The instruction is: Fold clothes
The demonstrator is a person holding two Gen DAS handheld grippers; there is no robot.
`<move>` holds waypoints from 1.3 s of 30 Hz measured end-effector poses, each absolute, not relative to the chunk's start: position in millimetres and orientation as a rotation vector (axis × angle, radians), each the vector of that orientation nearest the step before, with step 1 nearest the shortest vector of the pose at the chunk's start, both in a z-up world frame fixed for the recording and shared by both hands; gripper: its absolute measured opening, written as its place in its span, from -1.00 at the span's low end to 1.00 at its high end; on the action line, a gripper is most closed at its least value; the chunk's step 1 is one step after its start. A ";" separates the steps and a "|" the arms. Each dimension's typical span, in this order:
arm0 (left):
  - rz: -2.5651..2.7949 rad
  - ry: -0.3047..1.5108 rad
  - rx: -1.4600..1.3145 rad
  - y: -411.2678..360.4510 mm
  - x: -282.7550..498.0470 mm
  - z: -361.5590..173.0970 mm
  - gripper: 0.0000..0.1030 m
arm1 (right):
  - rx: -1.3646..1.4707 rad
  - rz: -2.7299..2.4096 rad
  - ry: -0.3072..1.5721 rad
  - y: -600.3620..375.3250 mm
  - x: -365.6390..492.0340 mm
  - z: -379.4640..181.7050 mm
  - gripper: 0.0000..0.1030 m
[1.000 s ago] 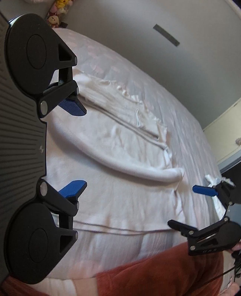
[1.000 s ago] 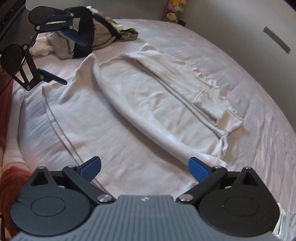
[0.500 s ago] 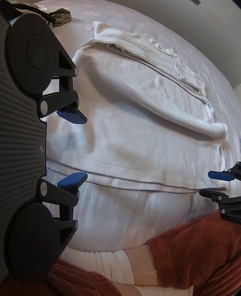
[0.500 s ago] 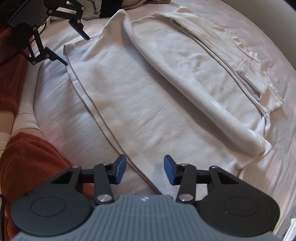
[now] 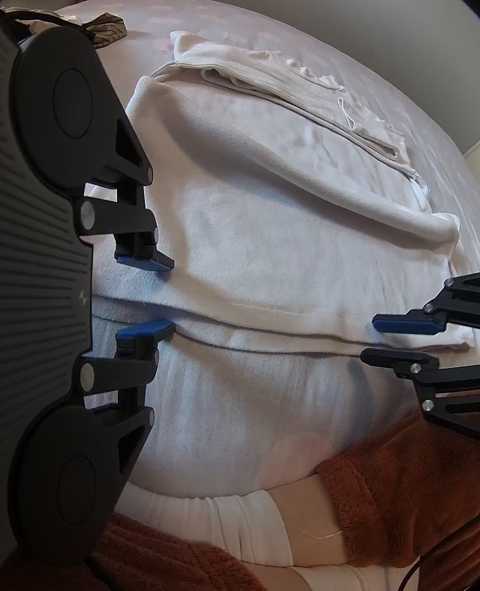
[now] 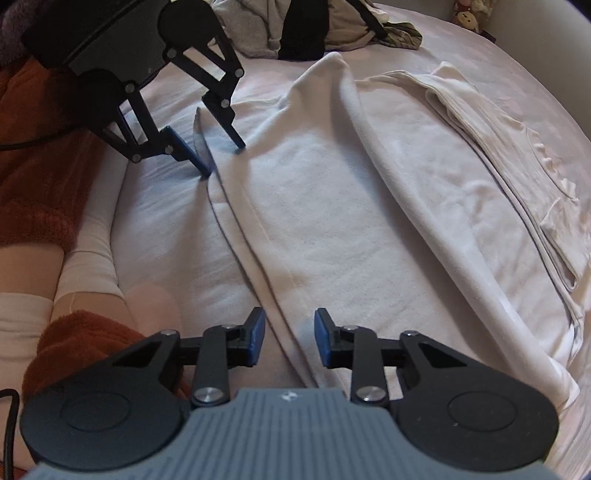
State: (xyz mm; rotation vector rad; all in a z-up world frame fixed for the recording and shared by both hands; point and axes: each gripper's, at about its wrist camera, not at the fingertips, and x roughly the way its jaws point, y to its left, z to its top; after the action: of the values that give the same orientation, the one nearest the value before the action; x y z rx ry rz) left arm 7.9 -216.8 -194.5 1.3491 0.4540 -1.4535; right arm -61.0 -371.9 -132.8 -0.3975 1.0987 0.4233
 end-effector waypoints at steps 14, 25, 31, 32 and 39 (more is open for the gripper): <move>-1.410 0.531 1.225 -213.4 26.2 -177.2 -0.68 | -0.198 0.363 1.093 -397.5 -59.1 -129.1 -0.99; -1.358 0.434 1.240 -212.6 18.1 -175.4 -0.88 | -0.306 0.404 1.086 -381.6 -59.9 -135.0 -0.58; -1.338 0.419 1.127 -208.5 27.9 -158.2 -0.96 | -0.331 0.371 1.103 -380.3 -55.5 -140.4 -0.61; -1.339 0.425 1.120 -207.9 28.9 -156.5 -0.96 | -0.326 0.368 1.104 -381.3 -55.2 -140.3 -0.63; -1.422 0.390 1.244 -203.4 10.7 -168.6 -0.43 | -0.265 0.353 1.061 -389.3 -60.1 -132.0 -0.92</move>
State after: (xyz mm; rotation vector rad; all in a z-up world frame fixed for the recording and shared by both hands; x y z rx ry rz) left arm 10.7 -203.4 -168.6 1.2445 0.3904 -1.4219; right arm -60.1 -389.3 -132.0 -0.2649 1.0613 0.3533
